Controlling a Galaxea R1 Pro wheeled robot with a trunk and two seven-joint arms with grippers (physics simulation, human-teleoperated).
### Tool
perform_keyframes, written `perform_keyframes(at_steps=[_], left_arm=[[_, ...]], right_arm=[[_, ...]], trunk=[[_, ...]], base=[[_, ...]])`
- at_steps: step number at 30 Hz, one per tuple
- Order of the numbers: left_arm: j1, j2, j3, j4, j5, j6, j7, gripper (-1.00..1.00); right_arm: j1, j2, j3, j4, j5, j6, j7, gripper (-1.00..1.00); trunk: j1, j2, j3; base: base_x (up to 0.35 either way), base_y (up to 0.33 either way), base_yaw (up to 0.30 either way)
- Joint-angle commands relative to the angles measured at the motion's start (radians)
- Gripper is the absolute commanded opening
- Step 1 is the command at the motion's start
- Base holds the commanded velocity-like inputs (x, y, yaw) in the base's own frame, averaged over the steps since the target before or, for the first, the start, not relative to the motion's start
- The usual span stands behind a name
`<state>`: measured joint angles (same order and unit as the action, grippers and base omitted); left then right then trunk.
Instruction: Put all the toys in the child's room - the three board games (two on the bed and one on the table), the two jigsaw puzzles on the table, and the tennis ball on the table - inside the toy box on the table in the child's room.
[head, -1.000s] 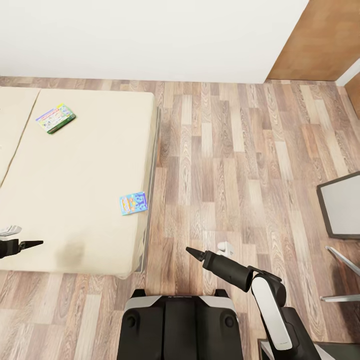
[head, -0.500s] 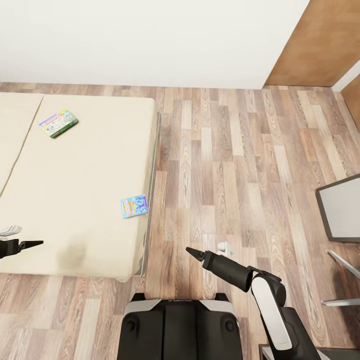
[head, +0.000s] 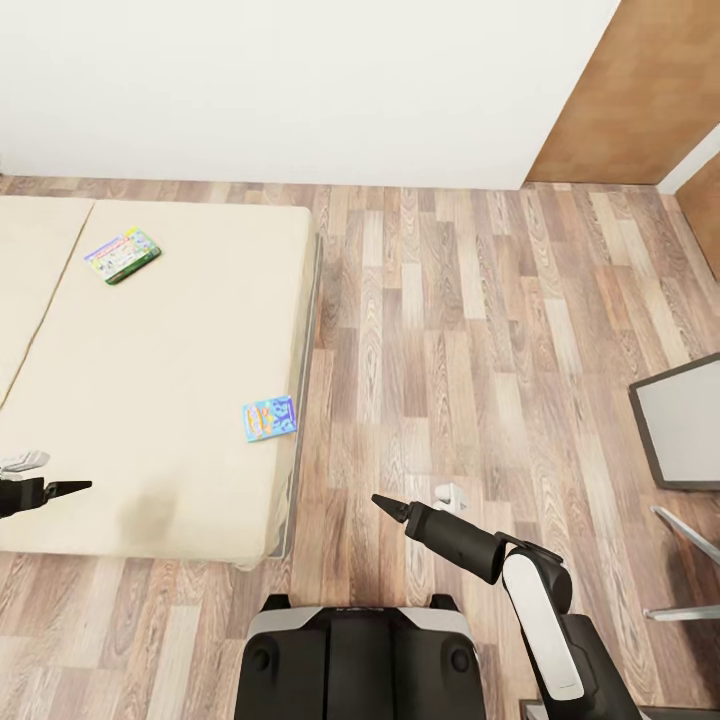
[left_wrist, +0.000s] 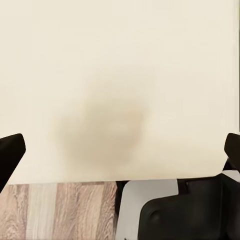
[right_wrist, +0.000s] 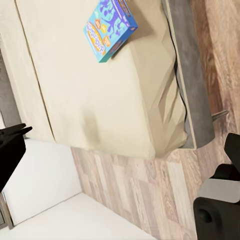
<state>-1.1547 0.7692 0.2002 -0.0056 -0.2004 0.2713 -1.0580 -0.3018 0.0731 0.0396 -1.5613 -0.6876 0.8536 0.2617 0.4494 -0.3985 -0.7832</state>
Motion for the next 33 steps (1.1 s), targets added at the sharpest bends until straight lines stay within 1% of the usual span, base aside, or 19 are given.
perform_keyframes(at_steps=[1,19,25,27,31,33], left_arm=[[0.000,-0.001,0.008,-0.001,-0.008,0.009,-0.004,1.00],[0.000,-0.009,0.009,-0.001,-0.011,0.009,-0.003,1.00],[0.000,-0.014,0.008,0.000,-0.011,0.009,-0.007,1.00],[0.000,-0.015,0.008,0.001,-0.011,0.009,-0.008,1.00],[0.000,-0.026,0.008,0.001,-0.011,0.009,-0.008,1.00],[0.000,-0.029,0.008,0.001,-0.011,0.009,-0.009,1.00]], right_arm=[[0.000,0.001,-0.001,-0.001,0.005,0.005,0.005,1.00],[0.000,-0.001,-0.004,0.000,0.005,0.004,0.007,1.00],[0.000,-0.010,-0.007,0.001,0.005,0.003,0.007,1.00],[0.000,-0.010,-0.006,0.003,0.005,0.003,0.007,1.00],[0.000,-0.005,-0.005,0.032,0.006,-0.007,0.007,1.00],[0.000,-0.007,-0.005,0.054,0.005,-0.031,0.008,1.00]], trunk=[[0.001,-0.001,0.001],[0.001,-0.001,0.030],[0.001,-0.001,0.040],[0.001,-0.001,0.044],[0.001,-0.001,0.050],[0.001,-0.001,0.054]], base=[[0.000,0.000,0.000],[0.000,0.000,0.000],[0.000,0.000,0.000],[0.000,0.000,0.000],[0.000,0.000,0.000],[0.000,0.000,0.000]])
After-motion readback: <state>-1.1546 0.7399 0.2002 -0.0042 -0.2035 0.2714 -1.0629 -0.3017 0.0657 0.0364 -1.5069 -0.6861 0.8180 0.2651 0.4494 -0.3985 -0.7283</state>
